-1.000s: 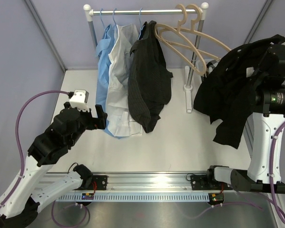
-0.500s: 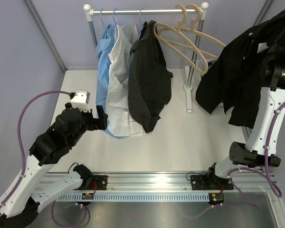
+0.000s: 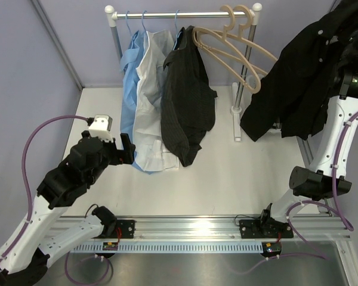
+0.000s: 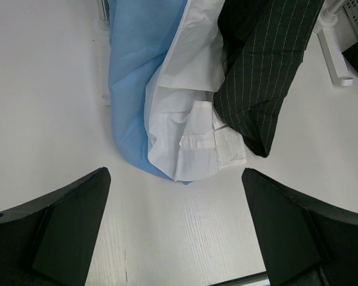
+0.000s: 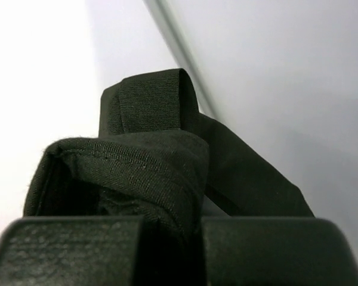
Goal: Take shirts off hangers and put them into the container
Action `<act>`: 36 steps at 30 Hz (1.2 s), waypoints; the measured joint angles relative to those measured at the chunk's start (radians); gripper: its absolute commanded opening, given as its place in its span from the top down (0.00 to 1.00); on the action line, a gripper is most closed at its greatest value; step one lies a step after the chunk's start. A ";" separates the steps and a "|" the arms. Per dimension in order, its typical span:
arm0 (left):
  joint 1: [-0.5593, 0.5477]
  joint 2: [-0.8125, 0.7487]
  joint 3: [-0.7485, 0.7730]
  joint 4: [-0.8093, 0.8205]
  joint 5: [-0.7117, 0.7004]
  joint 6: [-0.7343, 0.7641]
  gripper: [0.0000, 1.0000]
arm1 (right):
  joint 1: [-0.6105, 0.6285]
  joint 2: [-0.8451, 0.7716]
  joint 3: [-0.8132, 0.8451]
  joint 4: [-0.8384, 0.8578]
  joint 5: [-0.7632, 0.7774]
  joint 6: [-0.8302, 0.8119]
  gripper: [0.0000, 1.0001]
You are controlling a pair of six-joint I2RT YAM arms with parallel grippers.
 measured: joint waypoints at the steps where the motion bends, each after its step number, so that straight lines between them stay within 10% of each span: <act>1: 0.000 0.000 -0.001 0.000 0.000 -0.003 0.01 | -0.004 -0.001 -0.040 0.032 -0.020 0.012 1.00; 16: 0.000 -0.008 -0.007 -0.002 0.001 -0.026 0.01 | -0.050 0.132 -0.719 0.237 -0.208 0.149 1.00; 30: 0.000 -0.008 -0.014 -0.005 0.014 -0.044 0.01 | -0.047 0.539 -0.323 -0.161 -0.150 0.019 0.98; 36: 0.000 0.018 -0.014 -0.004 0.025 -0.051 0.01 | -0.032 0.617 -0.318 -0.272 -0.108 -0.029 0.66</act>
